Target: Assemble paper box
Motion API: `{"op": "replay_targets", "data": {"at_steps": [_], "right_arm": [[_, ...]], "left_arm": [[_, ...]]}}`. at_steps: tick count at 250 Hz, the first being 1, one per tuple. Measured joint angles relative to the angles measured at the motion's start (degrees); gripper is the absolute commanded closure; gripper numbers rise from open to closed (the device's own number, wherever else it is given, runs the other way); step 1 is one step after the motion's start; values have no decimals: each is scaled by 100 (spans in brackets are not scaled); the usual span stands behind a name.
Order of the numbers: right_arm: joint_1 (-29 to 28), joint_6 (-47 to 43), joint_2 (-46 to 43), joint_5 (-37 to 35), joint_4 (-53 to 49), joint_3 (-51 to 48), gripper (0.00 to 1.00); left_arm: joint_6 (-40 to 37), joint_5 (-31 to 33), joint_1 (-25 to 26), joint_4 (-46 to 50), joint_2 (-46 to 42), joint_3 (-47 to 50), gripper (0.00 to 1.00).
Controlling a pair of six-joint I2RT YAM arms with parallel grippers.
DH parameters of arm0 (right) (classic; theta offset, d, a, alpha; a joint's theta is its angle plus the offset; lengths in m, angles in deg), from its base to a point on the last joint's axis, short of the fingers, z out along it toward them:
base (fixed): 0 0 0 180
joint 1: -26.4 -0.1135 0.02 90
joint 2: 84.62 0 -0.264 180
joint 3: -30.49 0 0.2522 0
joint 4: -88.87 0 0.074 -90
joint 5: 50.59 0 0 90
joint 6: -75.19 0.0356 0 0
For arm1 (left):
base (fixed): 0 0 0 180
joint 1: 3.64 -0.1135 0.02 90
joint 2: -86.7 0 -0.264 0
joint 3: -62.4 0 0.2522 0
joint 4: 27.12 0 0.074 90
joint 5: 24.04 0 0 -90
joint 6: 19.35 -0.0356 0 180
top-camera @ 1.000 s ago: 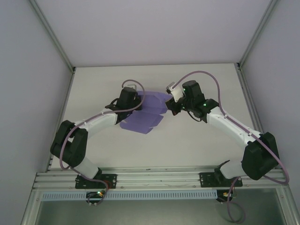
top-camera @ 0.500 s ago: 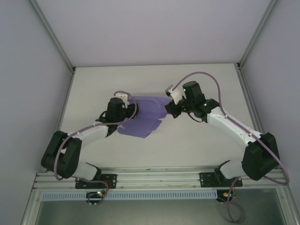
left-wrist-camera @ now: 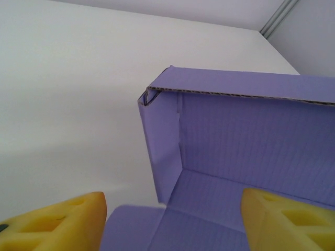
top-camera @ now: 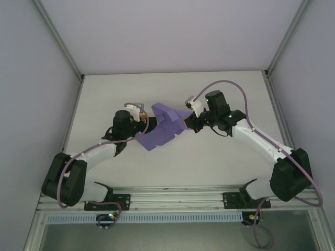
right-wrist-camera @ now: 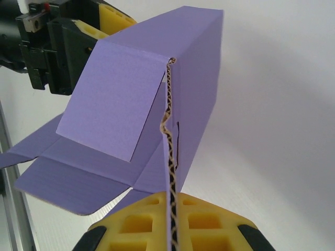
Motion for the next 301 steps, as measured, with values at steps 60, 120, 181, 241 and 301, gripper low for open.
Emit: {"op": "replay_targets", "data": {"at_steps": [60,120,181,241,301], "right_arm": [[11,-129,-20,352,-7,0,100],[11,-142,-74,570,-11,0,100],[11,-146,-72,634,-24,0,100],[33,-175,-52,573,-2,7,76],[33,-63,-107,57,13,-114,25]], "left_arm": [[-144,-247,-317,-55,468,-11,33],[-162,-649,-398,-885,970,-15,42],[-96,-824,-387,-1211,1145,-120,75],[-149,-745,-243,-1307,1126,-140,100],[-649,807,286,-664,780,-146,100]]}}
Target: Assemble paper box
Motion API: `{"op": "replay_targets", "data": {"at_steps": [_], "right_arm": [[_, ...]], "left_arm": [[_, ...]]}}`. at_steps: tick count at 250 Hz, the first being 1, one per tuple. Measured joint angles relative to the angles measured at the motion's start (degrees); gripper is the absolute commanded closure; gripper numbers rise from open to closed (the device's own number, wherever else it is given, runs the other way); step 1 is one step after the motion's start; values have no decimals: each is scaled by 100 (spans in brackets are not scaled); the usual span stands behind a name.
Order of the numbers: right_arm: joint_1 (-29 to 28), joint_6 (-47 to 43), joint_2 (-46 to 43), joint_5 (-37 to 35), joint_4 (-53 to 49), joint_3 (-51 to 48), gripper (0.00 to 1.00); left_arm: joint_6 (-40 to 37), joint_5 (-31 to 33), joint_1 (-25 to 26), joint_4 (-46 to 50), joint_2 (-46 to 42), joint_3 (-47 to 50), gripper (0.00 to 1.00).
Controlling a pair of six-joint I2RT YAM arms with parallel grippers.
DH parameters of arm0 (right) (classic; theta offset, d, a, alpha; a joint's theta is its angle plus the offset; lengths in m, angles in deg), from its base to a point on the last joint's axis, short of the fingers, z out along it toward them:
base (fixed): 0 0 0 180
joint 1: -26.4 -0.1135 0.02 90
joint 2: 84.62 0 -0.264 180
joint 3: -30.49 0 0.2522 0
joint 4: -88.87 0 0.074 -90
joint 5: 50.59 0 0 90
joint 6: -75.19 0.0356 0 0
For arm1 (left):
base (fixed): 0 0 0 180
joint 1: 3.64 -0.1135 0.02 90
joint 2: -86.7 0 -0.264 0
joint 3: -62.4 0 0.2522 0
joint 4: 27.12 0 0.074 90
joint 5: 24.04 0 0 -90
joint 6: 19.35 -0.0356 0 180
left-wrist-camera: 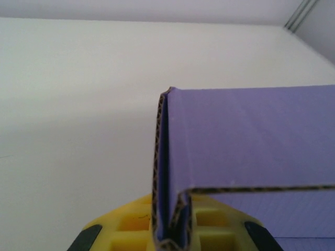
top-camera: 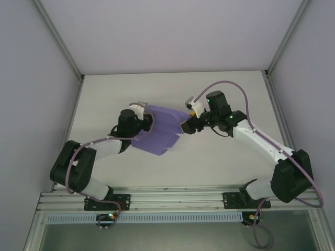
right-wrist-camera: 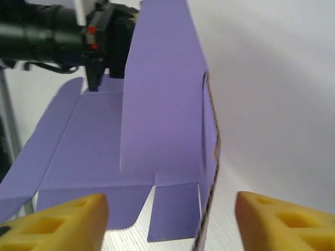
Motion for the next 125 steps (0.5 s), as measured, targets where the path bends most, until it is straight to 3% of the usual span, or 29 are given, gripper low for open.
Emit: {"op": "replay_targets", "data": {"at_steps": [18,72,125], "right_arm": [[2,79,-136,-243,20,-127,0],[11,186,-688,-1268,308,-404,0],[11,251,-369,-1840,601,-348,0]], "left_arm": [[-157,446,271,262,-87,-13,100],[-219,1115,409,638,-111,-22,100],[-212,1200,437,678,-116,-17,100]]}}
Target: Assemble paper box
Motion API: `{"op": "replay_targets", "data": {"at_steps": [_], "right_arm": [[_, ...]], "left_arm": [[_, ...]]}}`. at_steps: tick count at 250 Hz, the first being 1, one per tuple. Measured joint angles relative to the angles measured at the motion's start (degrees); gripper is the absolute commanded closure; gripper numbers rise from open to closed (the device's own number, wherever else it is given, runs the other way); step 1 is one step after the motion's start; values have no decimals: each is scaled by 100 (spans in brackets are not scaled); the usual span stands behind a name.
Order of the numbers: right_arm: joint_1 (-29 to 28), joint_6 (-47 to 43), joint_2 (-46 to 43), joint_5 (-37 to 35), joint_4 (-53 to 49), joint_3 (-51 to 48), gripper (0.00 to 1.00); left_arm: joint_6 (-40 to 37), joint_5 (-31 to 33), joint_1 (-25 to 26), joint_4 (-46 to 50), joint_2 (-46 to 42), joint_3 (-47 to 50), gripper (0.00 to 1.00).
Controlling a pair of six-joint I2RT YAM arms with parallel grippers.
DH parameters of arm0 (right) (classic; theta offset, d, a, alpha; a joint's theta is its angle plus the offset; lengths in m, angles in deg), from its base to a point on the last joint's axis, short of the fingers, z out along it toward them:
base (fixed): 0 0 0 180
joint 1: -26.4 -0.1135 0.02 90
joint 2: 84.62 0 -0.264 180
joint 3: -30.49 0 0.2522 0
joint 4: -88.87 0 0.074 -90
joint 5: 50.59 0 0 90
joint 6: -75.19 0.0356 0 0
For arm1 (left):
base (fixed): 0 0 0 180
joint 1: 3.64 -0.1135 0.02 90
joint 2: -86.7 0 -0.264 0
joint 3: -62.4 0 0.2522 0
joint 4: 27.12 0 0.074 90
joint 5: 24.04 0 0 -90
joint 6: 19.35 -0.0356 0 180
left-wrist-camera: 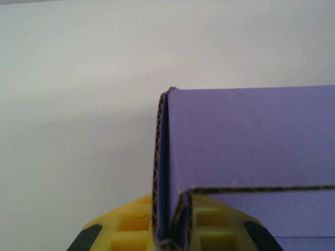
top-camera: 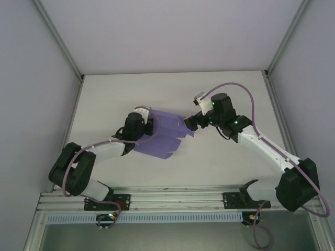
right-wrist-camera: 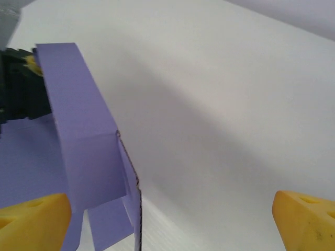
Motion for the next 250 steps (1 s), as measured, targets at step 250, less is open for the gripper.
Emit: {"op": "replay_targets", "data": {"at_steps": [250], "right_arm": [[-907,951,699,-1773,1620,-382,0]], "left_arm": [[485,1154,564,448,-800,96,100]]}}
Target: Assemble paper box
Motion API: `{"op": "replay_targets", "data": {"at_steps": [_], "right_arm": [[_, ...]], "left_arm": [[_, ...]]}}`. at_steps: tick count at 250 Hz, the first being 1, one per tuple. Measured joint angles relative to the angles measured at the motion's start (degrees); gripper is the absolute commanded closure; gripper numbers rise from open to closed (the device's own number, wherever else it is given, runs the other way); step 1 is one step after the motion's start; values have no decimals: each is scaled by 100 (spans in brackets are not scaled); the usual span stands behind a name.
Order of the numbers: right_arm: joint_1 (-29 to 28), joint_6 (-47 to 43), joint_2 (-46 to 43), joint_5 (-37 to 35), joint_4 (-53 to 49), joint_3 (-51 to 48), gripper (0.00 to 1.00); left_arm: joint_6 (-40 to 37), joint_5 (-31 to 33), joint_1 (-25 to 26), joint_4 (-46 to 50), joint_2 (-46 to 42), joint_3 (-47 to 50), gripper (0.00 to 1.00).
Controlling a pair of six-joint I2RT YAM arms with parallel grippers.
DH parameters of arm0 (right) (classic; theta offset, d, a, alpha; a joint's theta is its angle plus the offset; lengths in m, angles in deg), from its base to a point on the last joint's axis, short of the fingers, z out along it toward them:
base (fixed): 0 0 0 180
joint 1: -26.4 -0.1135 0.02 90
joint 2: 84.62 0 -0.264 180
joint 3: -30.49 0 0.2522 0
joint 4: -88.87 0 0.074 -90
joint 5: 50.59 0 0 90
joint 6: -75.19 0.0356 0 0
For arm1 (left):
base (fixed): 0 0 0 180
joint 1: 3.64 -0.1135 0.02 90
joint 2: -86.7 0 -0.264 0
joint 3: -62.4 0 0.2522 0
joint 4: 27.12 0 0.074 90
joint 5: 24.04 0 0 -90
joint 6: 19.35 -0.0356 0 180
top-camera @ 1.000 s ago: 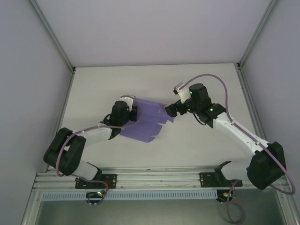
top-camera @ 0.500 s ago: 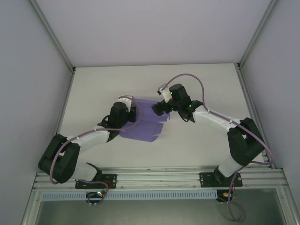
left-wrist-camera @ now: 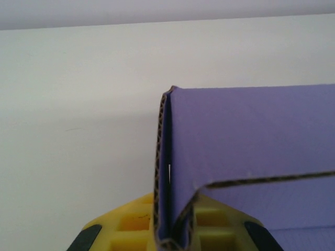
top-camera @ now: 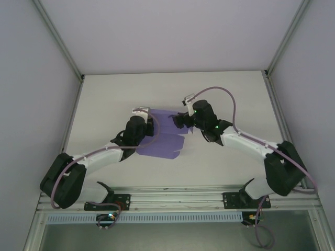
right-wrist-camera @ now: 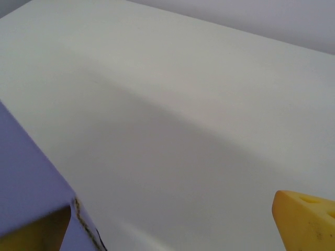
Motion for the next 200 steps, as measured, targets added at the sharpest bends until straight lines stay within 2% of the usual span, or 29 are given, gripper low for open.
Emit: {"op": "replay_targets", "data": {"at_steps": [57,114,166,200], "right_arm": [[85,-4,-905,-4,-793,-570,0],[284,168,-883,-98,-1196,-1086,0],[343,188,-739,-79,-1060,-1102,0],[343,275,-457,216,-793,-1091,0]], "left_arm": [[48,-2,-26,52,-94,4,100],[63,-85,-173,109,-380,144,100],[92,-120,-271,210,-511,229,100],[133,-201,-271,214,-511,267,100]]}}
